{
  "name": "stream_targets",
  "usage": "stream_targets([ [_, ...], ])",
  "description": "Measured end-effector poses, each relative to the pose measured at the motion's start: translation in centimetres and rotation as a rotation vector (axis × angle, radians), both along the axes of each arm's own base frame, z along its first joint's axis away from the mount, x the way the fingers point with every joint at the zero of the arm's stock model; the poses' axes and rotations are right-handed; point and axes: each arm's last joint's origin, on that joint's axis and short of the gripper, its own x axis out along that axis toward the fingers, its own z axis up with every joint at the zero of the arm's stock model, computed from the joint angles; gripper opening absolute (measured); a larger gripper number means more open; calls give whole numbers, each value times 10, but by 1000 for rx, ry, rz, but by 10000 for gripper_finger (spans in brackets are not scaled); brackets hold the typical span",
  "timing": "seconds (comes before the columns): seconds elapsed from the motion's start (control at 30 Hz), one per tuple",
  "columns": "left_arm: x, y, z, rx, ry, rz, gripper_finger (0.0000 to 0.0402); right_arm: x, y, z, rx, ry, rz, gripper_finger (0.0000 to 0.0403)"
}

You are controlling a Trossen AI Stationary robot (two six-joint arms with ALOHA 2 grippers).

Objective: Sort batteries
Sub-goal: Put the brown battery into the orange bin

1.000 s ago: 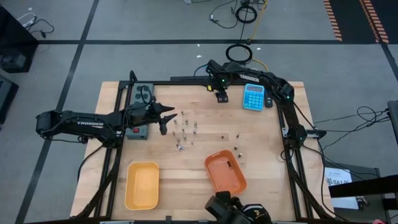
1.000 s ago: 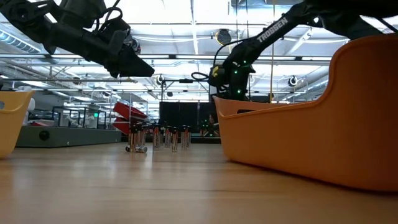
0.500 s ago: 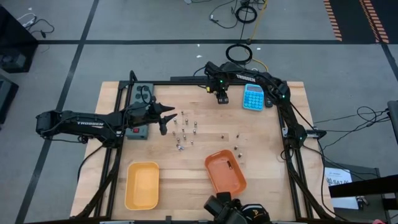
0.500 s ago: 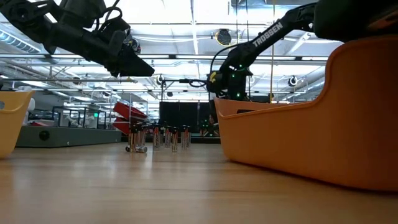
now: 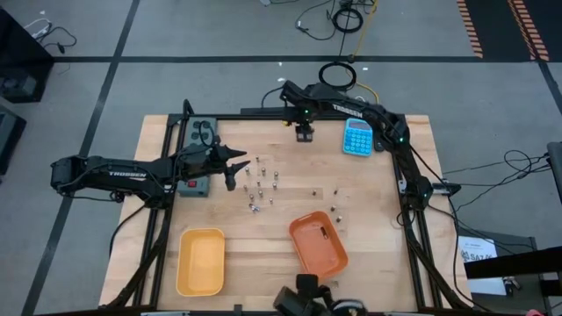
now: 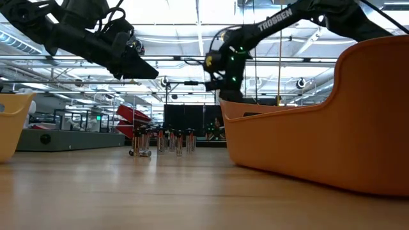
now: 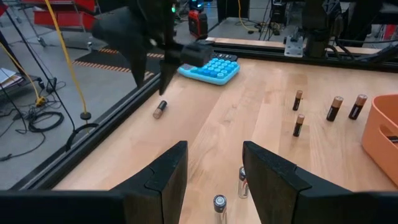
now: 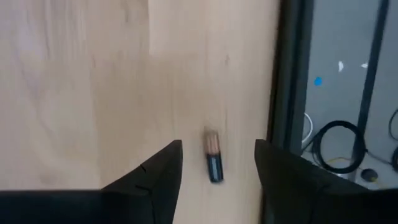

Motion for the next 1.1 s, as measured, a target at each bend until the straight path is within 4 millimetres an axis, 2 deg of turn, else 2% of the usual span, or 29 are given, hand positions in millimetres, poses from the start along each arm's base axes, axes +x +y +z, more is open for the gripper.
stream_targets([
  [0.3,1,-2,0,6,7,-75,164,23,27,-11,66,-81,-385,194],
  [0.47,1,-4,-1,43,28,-104,164,20,22,-11,102,-119,-555,192],
  [0.57,1,-4,-1,68,36,-113,164,17,15,-18,119,-119,-640,183],
  [0.7,1,-4,-1,73,41,-120,164,20,23,-30,126,-79,-655,172],
  [0.83,1,-8,-2,63,44,-142,164,30,39,-29,133,-103,-598,166],
  [0.97,3,-14,-1,47,32,-165,164,34,45,-28,124,-108,-613,164],
  [1.1,4,-20,-1,48,28,-195,164,42,62,-25,89,-122,-625,164],
])
